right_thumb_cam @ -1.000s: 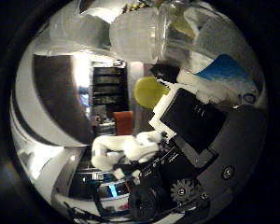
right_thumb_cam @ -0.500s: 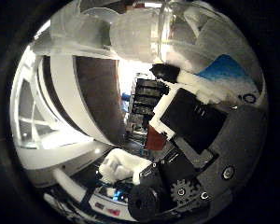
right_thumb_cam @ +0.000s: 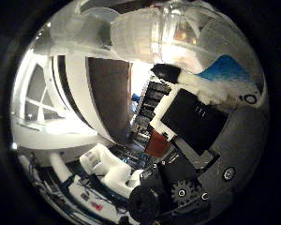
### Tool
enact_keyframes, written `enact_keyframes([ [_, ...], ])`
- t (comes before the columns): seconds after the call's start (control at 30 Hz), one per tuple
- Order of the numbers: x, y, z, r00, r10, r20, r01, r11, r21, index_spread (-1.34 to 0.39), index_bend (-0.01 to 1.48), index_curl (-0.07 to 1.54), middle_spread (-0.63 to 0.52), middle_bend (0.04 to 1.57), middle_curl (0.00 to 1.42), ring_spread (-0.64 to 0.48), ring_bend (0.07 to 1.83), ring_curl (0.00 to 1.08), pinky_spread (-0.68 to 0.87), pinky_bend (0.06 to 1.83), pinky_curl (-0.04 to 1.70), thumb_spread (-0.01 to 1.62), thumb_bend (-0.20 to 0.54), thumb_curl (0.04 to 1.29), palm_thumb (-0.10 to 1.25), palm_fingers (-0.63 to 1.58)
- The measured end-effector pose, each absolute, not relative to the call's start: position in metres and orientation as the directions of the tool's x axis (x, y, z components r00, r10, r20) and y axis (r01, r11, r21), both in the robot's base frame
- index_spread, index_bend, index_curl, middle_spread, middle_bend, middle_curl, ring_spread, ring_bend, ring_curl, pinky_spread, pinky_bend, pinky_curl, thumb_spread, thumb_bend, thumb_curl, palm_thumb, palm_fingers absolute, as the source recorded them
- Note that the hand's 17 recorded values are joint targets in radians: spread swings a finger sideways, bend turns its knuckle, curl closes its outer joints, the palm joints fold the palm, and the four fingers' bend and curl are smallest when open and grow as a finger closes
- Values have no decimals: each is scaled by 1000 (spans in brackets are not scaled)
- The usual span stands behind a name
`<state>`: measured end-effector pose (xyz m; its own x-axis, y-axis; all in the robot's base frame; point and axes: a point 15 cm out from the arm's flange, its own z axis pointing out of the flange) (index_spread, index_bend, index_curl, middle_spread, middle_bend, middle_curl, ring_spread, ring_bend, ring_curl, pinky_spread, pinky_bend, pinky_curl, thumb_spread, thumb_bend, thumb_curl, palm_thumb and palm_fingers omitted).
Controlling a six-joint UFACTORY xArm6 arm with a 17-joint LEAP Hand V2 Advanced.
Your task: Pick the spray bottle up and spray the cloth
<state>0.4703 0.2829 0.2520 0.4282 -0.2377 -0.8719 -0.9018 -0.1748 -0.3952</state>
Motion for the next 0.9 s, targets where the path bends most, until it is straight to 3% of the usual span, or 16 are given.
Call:
enact_keyframes([
  [0.37, 485, 296, 215, 399, -269, -877, -915, -185, -359, -169, 1124, 660, -52, 1297, 551, -150, 1413, 565, -249, 974, 1149, 999, -24, 676, 1039, 1226],
  [0.53, 481, 304, 212, 401, -273, -874, -912, -205, -355, -175, 991, 632, -43, 1238, 531, -139, 1384, 536, -287, 963, 1027, 907, -35, 665, 955, 1208],
  [0.67, 477, 308, 211, 407, -272, -872, -908, -223, -354, -204, 754, 606, -61, 1154, 513, -134, 1337, 510, -353, 980, 919, 773, -37, 668, 900, 1084],
  [0.73, 471, 311, 211, 413, -267, -871, -903, -245, -353, -241, 522, 579, -84, 1003, 482, -157, 1281, 493, -415, 1052, 862, 702, -31, 674, 904, 923],
  [0.8, 467, 311, 208, 422, -271, -865, -896, -271, -352, -283, 328, 546, -102, 907, 462, -162, 1262, 485, -449, 1086, 822, 700, -26, 672, 917, 783],
  [0.9, 463, 308, 205, 434, -286, -854, -886, -306, -348, -344, 217, 508, -98, 814, 440, -149, 1235, 473, -434, 1003, 786, 789, -23, 655, 922, 581],
])
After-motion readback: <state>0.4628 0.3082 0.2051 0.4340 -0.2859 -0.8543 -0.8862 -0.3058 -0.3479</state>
